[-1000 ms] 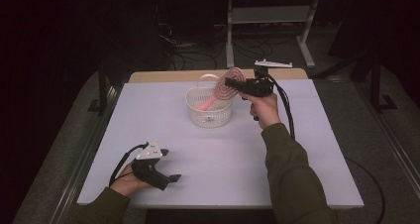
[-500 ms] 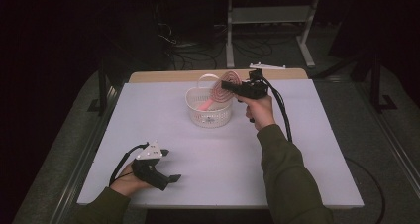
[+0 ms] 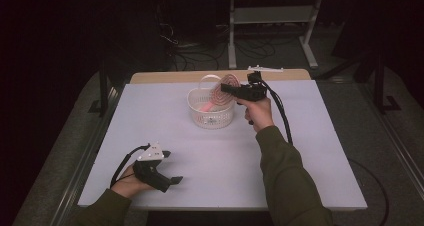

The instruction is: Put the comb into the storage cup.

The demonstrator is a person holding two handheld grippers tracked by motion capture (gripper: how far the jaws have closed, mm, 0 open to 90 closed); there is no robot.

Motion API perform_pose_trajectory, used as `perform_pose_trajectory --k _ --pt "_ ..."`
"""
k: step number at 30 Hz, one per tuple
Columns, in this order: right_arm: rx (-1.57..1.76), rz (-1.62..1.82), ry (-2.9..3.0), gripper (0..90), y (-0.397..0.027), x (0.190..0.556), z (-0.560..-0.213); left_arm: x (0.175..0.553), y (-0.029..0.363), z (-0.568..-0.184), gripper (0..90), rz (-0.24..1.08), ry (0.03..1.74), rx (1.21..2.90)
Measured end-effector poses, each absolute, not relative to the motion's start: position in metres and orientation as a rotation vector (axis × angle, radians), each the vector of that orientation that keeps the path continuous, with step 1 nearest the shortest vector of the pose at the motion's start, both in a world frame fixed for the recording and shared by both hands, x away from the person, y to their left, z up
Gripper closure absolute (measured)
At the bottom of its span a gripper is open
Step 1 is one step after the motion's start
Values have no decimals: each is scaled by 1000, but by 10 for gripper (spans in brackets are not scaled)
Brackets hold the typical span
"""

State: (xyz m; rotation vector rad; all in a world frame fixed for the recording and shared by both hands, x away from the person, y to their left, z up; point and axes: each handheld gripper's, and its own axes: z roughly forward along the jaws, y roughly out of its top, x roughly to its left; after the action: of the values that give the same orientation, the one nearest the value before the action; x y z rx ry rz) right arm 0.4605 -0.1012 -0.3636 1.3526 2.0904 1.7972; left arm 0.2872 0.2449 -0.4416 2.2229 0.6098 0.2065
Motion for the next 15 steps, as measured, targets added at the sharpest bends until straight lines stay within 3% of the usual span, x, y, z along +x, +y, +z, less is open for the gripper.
perform_pose_trajectory --k 15 --pt "1376 1799 2097 630 -101 465 -369 287 245 -442 2 206 610 2224"
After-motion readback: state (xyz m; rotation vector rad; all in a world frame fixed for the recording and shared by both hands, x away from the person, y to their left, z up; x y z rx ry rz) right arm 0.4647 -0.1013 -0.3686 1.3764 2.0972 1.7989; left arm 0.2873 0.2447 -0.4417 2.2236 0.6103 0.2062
